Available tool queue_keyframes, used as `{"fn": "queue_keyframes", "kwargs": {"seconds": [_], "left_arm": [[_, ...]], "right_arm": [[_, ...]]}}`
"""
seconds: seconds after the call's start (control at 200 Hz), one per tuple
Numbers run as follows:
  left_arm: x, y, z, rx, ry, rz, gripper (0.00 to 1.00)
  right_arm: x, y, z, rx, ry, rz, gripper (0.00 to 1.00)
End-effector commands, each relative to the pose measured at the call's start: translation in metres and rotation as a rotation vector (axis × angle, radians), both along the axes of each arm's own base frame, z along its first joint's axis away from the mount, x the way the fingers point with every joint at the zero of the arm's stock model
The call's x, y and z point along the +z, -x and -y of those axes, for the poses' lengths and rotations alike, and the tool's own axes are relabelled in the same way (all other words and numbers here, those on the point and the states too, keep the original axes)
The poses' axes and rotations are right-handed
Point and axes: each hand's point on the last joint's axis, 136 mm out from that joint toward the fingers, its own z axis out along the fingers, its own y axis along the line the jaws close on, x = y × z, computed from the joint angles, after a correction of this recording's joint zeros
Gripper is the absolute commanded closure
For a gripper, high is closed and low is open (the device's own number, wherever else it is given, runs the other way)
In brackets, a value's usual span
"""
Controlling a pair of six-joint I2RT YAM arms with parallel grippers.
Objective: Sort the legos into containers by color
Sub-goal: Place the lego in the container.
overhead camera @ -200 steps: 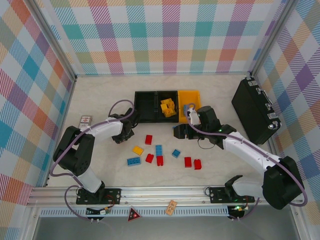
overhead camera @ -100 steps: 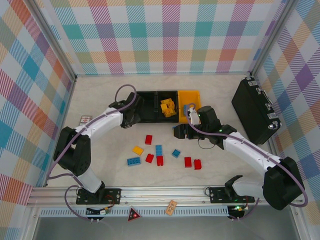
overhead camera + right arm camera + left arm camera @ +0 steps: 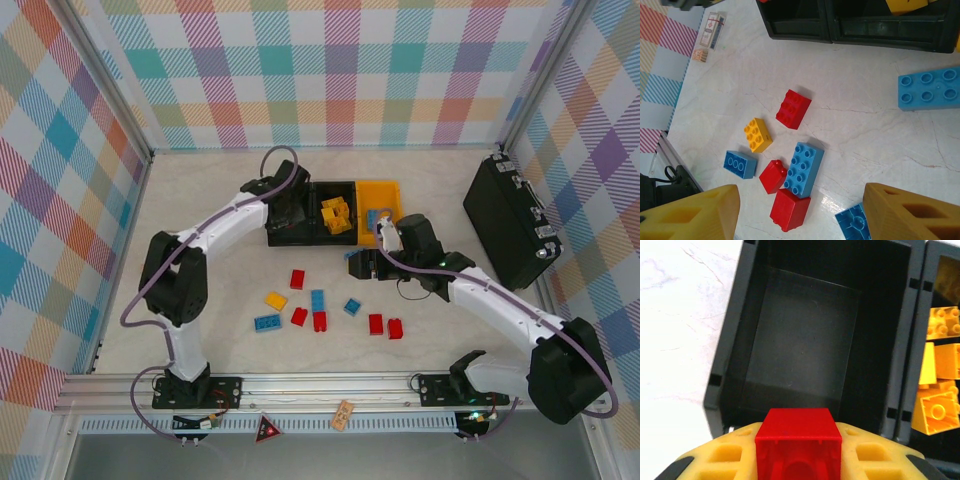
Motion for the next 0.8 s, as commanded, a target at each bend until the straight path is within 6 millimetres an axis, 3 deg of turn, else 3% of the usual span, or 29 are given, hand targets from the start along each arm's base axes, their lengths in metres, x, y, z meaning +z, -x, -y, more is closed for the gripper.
{"fn": "queue_keyframes", "kwargs": {"seconds": [0.0,0.5,0.67,0.795], "left_arm": [[0.001,-0.01,0.006,-0.028,-0.02,0.011,0.69],[-0.024,-0.026,0.009,-0.032,-0.074,-0.011,0.57],[-0.02,-0.027,0.009,-0.034,-0.082,-0.006,0.44],[-0.01,-0.023,0.011,-0.044,-0.06,0.003,0.44]], "right_arm": [[0.003,0.002,0.0,-0.003,-0.01,0.011,0.34],[-0.001,0.001,0.001,-0.012,-0.004,0.0,0.33],[-0.001,0.001,0.001,-0.012,-0.004,0.001,0.33],[-0.001,0.001,0.001,-0.014,-0.002,0.0,0.33]]}}
